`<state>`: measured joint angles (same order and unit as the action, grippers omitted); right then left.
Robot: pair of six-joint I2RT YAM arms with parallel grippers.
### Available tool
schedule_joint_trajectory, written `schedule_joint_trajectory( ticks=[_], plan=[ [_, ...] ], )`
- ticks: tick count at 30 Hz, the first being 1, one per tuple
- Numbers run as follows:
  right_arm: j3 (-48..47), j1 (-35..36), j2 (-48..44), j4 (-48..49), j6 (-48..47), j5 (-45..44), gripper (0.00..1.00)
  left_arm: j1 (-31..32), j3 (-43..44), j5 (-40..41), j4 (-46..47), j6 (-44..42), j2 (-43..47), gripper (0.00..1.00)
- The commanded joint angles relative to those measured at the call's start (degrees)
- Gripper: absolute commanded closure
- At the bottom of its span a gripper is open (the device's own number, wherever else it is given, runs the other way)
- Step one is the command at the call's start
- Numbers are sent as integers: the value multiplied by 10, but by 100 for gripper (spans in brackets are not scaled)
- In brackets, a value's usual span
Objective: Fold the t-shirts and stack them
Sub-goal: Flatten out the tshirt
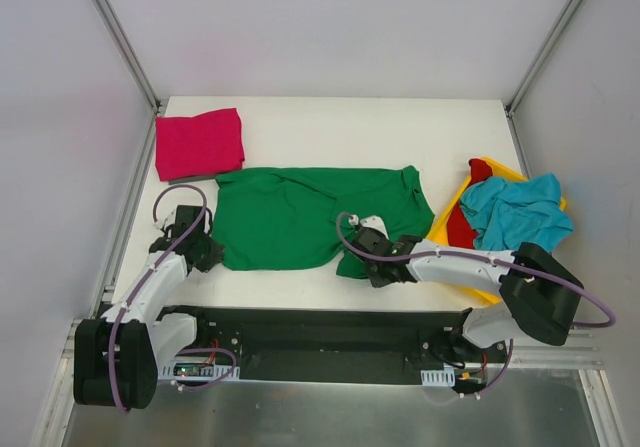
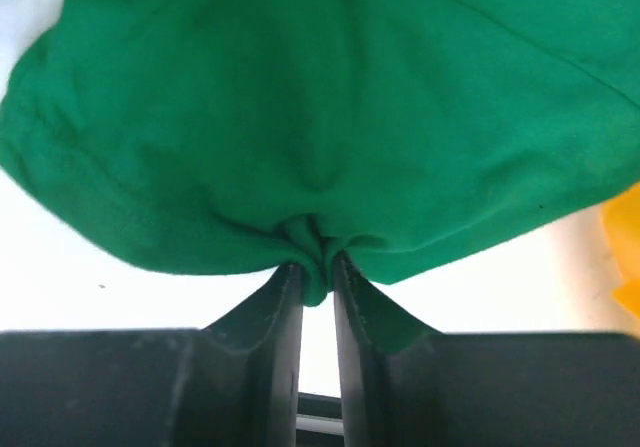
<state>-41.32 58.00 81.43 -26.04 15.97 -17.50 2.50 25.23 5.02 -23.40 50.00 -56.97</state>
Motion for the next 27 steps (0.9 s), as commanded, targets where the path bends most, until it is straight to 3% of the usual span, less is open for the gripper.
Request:
schedule_joint_trajectory(
  ticks=[1,6,13,19,27],
  plan=[
    [-9,-1,-20,-65,12,-53,86,-5,21,13,-21,-18,20,100],
    [-50,-5,-81,-134,-1,-93,99,-4,30,22,-27,-20,58,100],
    [-129,-79,-138,-122,-93,-125,100,-5,91,29,-27,0,81,100],
    [-259,-159,-138,-50,-211,-136,100,-5,233,61,-26,6,46,100],
    [-443,-171,-138,-48,-341,-175,100,-4,426,113,-17,5,57,100]
  ],
)
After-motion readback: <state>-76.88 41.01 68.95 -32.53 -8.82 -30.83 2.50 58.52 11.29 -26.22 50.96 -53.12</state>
